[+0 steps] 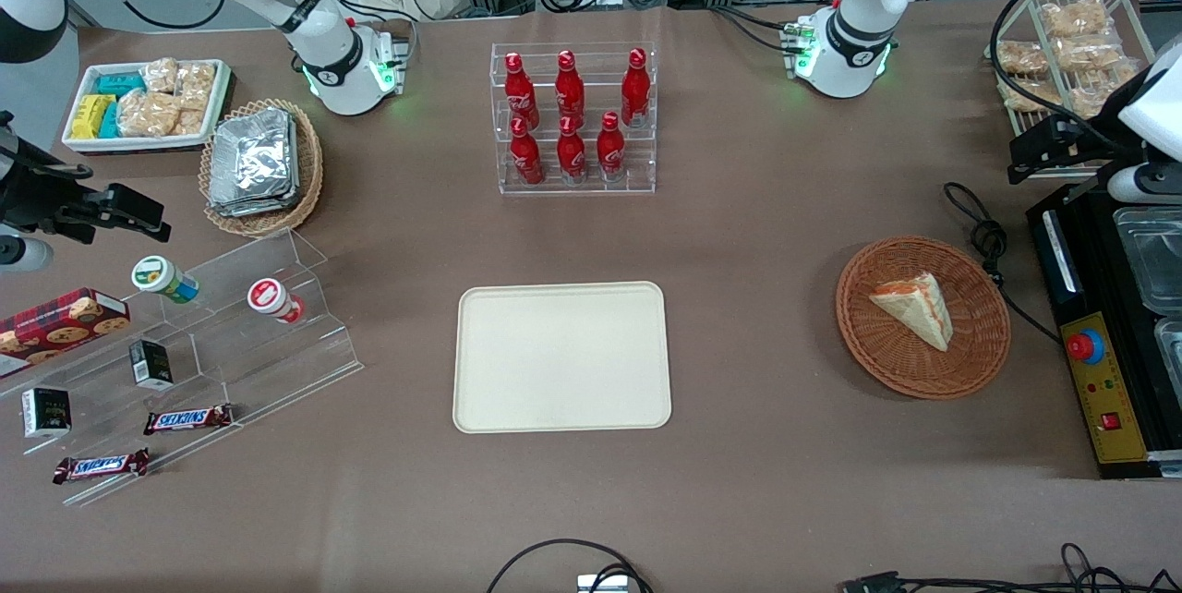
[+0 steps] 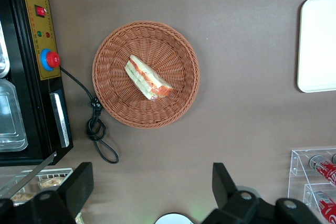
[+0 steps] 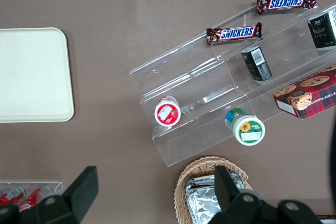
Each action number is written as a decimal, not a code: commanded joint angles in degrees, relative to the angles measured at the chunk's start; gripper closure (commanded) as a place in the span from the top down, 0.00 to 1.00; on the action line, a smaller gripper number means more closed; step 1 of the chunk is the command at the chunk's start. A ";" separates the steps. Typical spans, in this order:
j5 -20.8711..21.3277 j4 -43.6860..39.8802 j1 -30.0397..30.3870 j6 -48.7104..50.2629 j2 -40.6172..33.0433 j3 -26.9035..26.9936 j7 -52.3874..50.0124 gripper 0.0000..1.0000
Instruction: Place sandwich from basket to tray
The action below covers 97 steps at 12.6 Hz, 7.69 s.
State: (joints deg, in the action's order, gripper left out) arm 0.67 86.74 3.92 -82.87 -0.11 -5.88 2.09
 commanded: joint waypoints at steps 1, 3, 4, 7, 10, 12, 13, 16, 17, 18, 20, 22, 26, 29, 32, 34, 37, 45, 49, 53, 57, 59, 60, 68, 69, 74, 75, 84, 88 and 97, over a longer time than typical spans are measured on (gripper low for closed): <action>0.56 0.01 -0.06 -0.28 0.03 -0.10 0.81 1.00; 0.47 -0.17 0.03 -0.02 0.03 -0.10 0.90 1.00; 0.47 -0.17 0.21 0.07 0.03 -0.10 0.90 1.00; 0.82 0.79 0.38 -0.10 0.46 0.25 -0.59 1.00; 0.82 5.44 0.47 -2.64 0.82 0.34 -7.68 1.00; 0.82 10.70 2.22 -7.20 -0.06 0.26 -11.91 1.00; 0.82 13.43 2.58 -9.40 -0.84 0.34 -13.41 1.00; 0.82 20.81 3.90 -15.81 -2.60 0.34 -20.08 1.00; 0.82 23.62 4.07 -18.36 -3.39 0.34 -21.93 1.00; 0.82 26.96 4.68 -21.17 -4.53 0.34 -23.78 1.00; 0.82 32.67 4.69 -26.44 -5.77 0.34 -27.82 1.00; 0.82 37.69 4.69 -32.15 -5.95 0.34 -31.51 1.00; 0.91 42.36 5.47 -40.25 -4.46 0.26 -35.31 1.00; 0.82 43.95 5.83 -45.26 -1.83 0.26 -36.88 1.00; 0.82 45.18 5.83 -50.97 1.60 0.26 -39.78 1.00; 0.82 45.27 5.57 -53.53 3.88 0.26 -41.72 1.00; 0.82 45.27 5.31 -56.52 6.26 0.26 -42.95 1.00; 0.82 45.27 4.60 -62.85 11.27 0.08 -45.06 1.00; 0.82 45.27 4.52 -64.43 12.68 0.08 -45.06 1.00; 0.91 45.36 4.60 -65.93 14.17 0.08 -45.06 0.99; 0.91 45.36 4.60 -66.55 14.79 0.08 -45.06 0.76; 0.91 45.36 4.52 -66.55 14.79 0.17 -45.06 0.40; 0.91 45.27 4.51 -66.55 14.71 0.17 -44.98 0.25; 14.35 43.78 2.76 -57.51 10.94 -0.71 -36.31 0.17; 14.36 43.78 2.76 -56.45 9.79 -0.89 -30.71 0.16; 14.45 42.38 2.76 -52.76 5.92 -1.41 -10.82 0.17; 14.45 41.15 2.76 -52.05 5.83 -2.20 -8.61 0.17; 6.29 14.19 2.23 -32.37 14.08 -13.62 -9.98 0.23; 6.27 0.75 -5.83 -25.70 21.53 -13.98 -21.22 0.22; 7.15 -18.08 -20.69 -24.98 37.01 -13.72 -36.45 0.18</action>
State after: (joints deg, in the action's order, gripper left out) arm 7.10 75.52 -13.94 -109.67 32.15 -20.07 -33.06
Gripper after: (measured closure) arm 0.797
